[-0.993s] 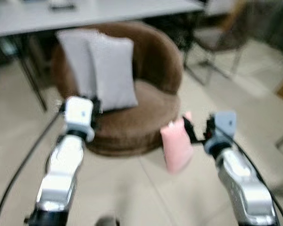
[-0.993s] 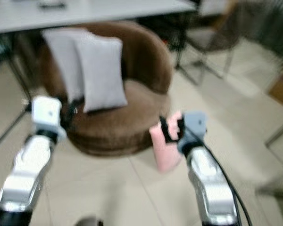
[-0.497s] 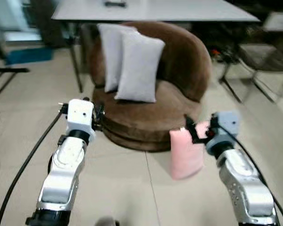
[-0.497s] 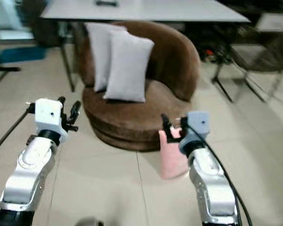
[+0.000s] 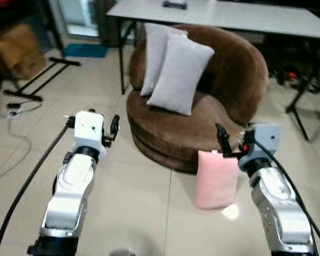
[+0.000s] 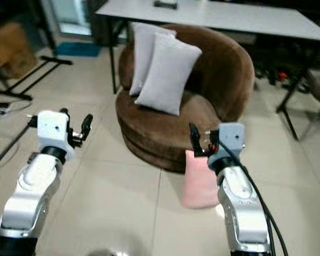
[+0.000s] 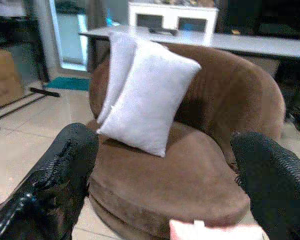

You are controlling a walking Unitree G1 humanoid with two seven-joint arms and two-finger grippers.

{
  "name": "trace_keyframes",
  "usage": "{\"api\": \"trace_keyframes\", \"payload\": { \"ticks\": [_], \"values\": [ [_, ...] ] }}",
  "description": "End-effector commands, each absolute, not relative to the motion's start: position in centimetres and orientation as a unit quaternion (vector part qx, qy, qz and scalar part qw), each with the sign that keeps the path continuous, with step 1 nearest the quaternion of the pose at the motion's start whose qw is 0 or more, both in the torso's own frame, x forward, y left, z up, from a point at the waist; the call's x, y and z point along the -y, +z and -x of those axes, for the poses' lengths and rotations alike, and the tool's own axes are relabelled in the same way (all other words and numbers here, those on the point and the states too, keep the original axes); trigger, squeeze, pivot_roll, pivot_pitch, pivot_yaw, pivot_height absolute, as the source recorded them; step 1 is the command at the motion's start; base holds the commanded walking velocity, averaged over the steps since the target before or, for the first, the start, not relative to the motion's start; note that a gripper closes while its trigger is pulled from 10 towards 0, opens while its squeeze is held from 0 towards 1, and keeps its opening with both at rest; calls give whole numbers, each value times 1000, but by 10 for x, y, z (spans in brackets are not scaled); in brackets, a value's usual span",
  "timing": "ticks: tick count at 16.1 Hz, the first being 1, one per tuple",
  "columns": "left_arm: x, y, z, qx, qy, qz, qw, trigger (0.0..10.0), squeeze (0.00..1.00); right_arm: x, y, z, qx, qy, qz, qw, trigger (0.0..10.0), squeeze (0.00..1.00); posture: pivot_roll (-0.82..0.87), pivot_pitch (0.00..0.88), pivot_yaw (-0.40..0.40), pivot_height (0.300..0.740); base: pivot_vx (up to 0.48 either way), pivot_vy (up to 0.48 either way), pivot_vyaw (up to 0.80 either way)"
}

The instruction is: Move the pillow to the sofa from floor

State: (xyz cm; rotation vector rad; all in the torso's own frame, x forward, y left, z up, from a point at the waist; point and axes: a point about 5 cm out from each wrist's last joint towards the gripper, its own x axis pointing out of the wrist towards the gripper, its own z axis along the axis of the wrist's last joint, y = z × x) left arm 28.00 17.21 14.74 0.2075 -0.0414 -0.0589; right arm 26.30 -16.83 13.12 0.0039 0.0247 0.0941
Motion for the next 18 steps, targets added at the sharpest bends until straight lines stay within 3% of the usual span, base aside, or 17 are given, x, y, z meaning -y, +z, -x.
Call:
{"api": "trace_keyframes", "payload": {
  "ticks": [1,6,14,18],
  "values": [
    [-177,150,-281,21,-22,-108,994,10000,1000,164,133,-263,-6,57,-9,998,10000,1000,43,0,-9,740,0,-480,650],
    [-177,152,-282,36,-20,-122,992,10000,1000,166,129,-264,-15,45,-7,999,10000,1000,37,0,-1,740,0,-447,611],
    [-173,154,-282,53,-45,-93,993,10000,1000,165,125,-258,-22,38,-12,999,10000,1000,33,0,-1,740,0,0,0],
    [-174,154,-282,56,-52,-89,993,10000,1000,166,124,-260,-27,30,-20,999,10000,1000,35,0,-2,740,227,0,-709]
  ]
}}
